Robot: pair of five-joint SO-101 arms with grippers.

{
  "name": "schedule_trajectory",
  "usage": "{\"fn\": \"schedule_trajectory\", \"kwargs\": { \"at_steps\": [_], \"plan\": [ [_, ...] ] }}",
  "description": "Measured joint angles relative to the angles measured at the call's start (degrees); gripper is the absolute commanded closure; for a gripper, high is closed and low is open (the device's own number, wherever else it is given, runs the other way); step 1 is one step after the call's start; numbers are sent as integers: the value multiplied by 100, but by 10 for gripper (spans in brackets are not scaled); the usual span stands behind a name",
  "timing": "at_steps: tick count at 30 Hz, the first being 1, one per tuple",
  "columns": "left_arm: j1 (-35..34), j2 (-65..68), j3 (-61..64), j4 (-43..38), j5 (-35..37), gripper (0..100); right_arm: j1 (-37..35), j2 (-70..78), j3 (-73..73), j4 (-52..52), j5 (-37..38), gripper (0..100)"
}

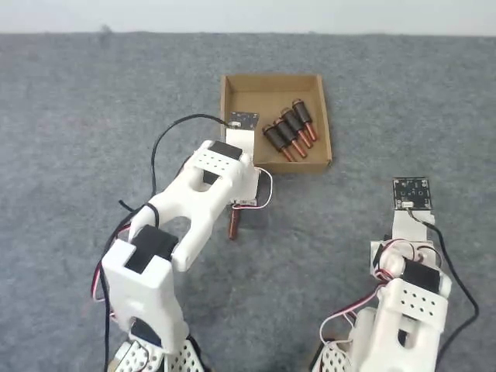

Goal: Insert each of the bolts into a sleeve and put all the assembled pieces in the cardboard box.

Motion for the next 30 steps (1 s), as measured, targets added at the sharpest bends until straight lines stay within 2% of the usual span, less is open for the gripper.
{"fn": "schedule_trajectory", "kwargs": {
  "at_steps": [9, 15, 26, 30],
  "plan": [
    [-26, -914, 1046, -747, -53, 989, 0, 0, 0, 0, 0, 991],
    [-264, -1538, 1407, -905, -53, 989, 0, 0, 0, -26, 0, 991],
    [-888, -2585, 2470, -1776, -62, 989, 0, 0, 0, -809, 0, 991],
    [-1187, -3015, 2796, -1846, -422, 989, 0, 0, 0, -1310, 0, 991]
  ]
}}
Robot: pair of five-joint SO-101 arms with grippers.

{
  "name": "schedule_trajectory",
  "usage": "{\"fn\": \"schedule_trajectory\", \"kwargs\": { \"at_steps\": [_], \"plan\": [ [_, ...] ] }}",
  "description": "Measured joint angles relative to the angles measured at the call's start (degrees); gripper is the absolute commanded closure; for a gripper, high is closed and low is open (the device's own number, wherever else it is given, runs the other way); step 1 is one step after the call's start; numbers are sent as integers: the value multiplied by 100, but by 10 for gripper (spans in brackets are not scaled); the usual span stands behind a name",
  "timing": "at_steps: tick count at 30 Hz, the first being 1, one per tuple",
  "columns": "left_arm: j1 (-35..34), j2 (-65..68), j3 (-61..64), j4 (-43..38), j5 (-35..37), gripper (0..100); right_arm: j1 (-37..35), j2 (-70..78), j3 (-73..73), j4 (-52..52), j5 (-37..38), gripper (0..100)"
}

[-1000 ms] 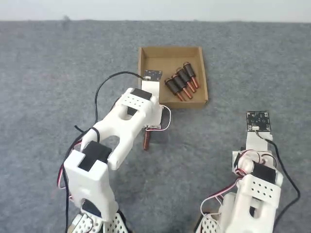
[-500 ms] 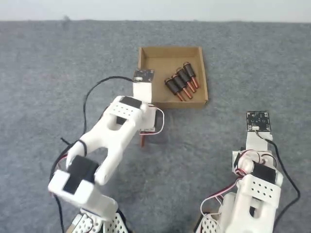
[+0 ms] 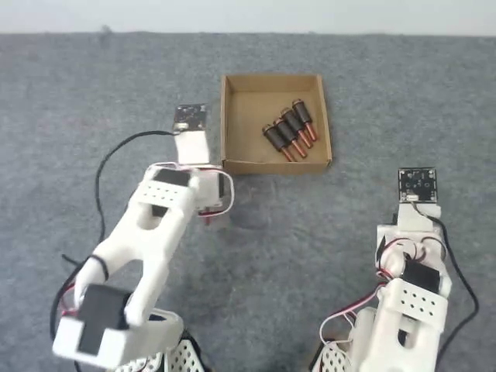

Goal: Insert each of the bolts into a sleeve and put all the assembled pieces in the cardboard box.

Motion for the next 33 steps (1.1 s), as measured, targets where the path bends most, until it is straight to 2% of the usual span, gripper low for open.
{"fn": "schedule_trajectory", "kwargs": {
  "at_steps": [7, 19, 23, 29, 33],
  "plan": [
    [-1037, -668, 589, 0, -448, 989, -422, 0, 0, -738, 0, 991],
    [-2321, -1415, 1591, -105, -1310, 989, -1143, 0, 0, -2013, 0, 991],
    [-2558, -1556, 1873, -440, -1345, 989, -1336, 0, 0, -2418, 0, 991],
    [-2611, -1697, 1934, -492, -1363, 989, -1574, 0, 0, -3165, 0, 991],
    [-2611, -1714, 1934, -492, -1363, 989, -1679, 0, 0, -3587, -448, 989]
  ]
}}
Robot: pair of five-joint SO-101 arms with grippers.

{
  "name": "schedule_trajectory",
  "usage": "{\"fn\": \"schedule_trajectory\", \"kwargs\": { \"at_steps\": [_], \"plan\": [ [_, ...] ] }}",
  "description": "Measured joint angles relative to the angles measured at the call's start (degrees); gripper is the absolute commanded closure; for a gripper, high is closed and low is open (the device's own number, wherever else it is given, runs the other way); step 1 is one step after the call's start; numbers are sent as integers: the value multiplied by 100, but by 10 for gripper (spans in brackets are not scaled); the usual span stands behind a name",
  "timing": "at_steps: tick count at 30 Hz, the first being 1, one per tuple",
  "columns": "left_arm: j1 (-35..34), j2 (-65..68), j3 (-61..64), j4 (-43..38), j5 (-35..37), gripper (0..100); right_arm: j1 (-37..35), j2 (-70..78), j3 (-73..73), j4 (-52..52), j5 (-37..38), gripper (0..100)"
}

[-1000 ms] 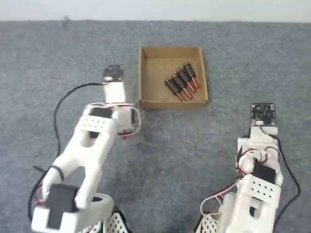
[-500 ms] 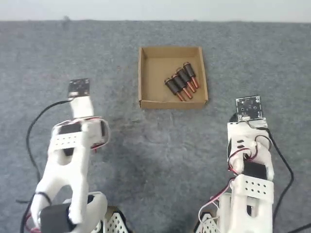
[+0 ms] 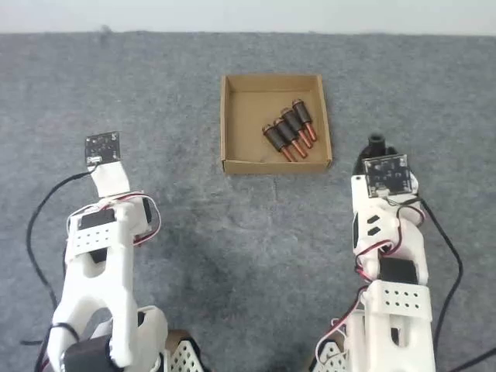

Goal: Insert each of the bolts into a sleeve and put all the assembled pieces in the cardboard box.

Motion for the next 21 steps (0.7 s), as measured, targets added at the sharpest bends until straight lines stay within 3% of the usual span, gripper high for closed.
{"fn": "schedule_trajectory", "kwargs": {
  "at_steps": [10, 21],
  "plan": [
    [0, 0, 0, 0, 0, 989, -9, 334, 0, -747, -352, 988],
    [0, 0, 0, 0, 0, 989, -9, 3701, -1363, -2198, -378, 988]
  ]
}}
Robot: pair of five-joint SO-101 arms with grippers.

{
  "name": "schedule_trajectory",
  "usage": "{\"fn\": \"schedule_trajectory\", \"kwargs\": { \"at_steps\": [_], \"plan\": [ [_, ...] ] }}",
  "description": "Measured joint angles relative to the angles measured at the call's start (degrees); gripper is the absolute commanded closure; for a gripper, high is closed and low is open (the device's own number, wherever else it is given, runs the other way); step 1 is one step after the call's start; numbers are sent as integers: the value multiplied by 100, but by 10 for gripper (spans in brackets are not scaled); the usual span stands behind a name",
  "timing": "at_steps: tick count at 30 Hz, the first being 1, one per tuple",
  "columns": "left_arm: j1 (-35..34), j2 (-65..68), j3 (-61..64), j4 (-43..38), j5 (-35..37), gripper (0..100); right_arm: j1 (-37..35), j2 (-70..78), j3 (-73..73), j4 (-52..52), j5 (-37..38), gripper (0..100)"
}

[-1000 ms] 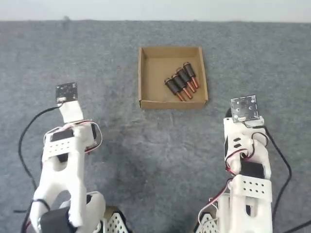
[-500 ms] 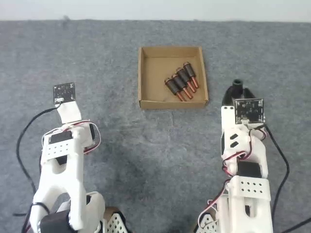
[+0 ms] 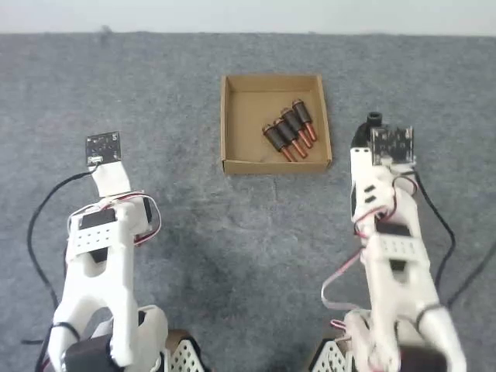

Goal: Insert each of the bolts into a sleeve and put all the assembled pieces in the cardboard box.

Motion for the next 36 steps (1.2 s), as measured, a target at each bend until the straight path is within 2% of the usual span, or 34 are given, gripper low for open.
{"fn": "schedule_trajectory", "kwargs": {
  "at_steps": [4, 9, 11, 15, 17, 20, 26, 36],
  "plan": [
    [0, 0, 0, 0, 0, 989, -26, 1152, -343, -1002, -18, 988],
    [0, 0, 0, 0, 0, 989, -264, 2400, -545, -2743, -35, 988],
    [0, 0, 0, 0, 0, 989, -404, 2857, -589, -3534, -255, 988],
    [0, 0, 0, 0, 0, 989, -615, 3648, -835, -4712, -1248, 988],
    [0, 0, 0, 0, 0, 989, -659, 3930, -941, -5029, -1758, 988],
    [0, 0, 0, 0, 0, 989, -651, 4176, -976, -5301, -2048, 988],
    [0, 0, 0, 0, 0, 989, -747, 4334, -897, -5582, -2101, 988],
    [0, 0, 0, 0, 0, 989, -1433, 4334, 185, -6620, -2101, 988]
  ]
}}
